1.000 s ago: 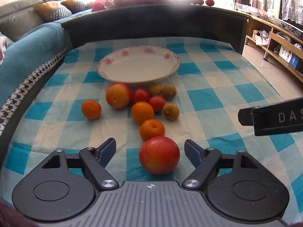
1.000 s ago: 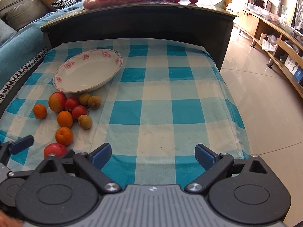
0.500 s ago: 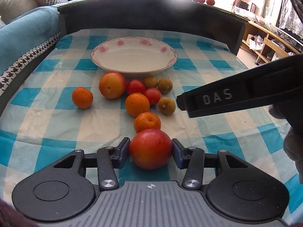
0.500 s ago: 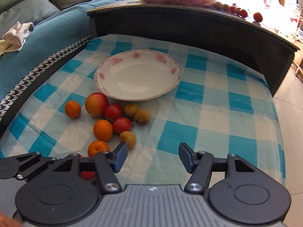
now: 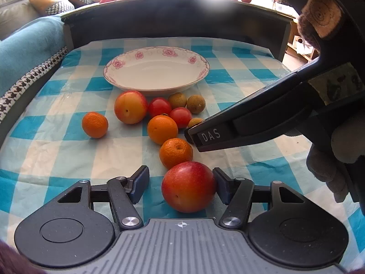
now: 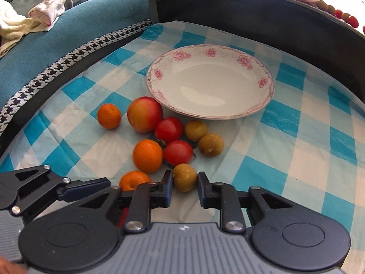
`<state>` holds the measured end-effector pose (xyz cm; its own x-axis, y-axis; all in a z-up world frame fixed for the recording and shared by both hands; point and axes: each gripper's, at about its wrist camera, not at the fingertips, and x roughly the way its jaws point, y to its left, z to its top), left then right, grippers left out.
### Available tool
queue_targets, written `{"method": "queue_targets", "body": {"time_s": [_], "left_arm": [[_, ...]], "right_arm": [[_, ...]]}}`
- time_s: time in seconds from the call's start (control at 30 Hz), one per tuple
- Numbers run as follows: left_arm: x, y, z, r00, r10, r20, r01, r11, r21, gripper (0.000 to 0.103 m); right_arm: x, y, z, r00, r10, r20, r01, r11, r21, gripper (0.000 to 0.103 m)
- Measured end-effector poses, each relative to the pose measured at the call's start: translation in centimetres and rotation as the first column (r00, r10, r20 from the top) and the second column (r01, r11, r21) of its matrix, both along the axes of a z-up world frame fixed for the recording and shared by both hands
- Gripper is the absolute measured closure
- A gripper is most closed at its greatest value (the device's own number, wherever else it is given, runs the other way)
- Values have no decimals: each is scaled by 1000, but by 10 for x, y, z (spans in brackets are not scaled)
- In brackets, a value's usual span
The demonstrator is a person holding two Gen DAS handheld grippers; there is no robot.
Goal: Organize fruits
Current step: 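Carry the red apple with the left tool while the right tool carries the brown fruit to the plate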
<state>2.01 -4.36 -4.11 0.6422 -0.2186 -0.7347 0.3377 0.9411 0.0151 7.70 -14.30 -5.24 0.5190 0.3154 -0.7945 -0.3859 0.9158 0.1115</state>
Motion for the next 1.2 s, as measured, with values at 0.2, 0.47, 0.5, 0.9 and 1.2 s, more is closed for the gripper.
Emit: {"method": "queue_targets", "body": {"time_s": [0.2,0.47,0.5,0.9,1.2], "left_arm": [[-3,0,2,1000,-17,-5,17,1000,0,49],[-7,1,6,999,9,-45,-8,1000,24,50],[-6,1,7,999,17,-51,-16,999,29,50],[-12,8,2,999,24,-42,-22,999,41,40],[-8,8,9,996,15,-89,-13,1000,24,50]], "right_arm": [[-4,-2,2,1000,-6,-18,5,1000,-7,68],[-9,-15,8,998,-44,-41,45,999,23,68],[-10,-17,9,998,-50,-45,52,998,33,68],[-18,-23,9,995,-72,-71,75,996,40,68],[-13,-28,15,993,-98,-70,103,992,67,68]]}}
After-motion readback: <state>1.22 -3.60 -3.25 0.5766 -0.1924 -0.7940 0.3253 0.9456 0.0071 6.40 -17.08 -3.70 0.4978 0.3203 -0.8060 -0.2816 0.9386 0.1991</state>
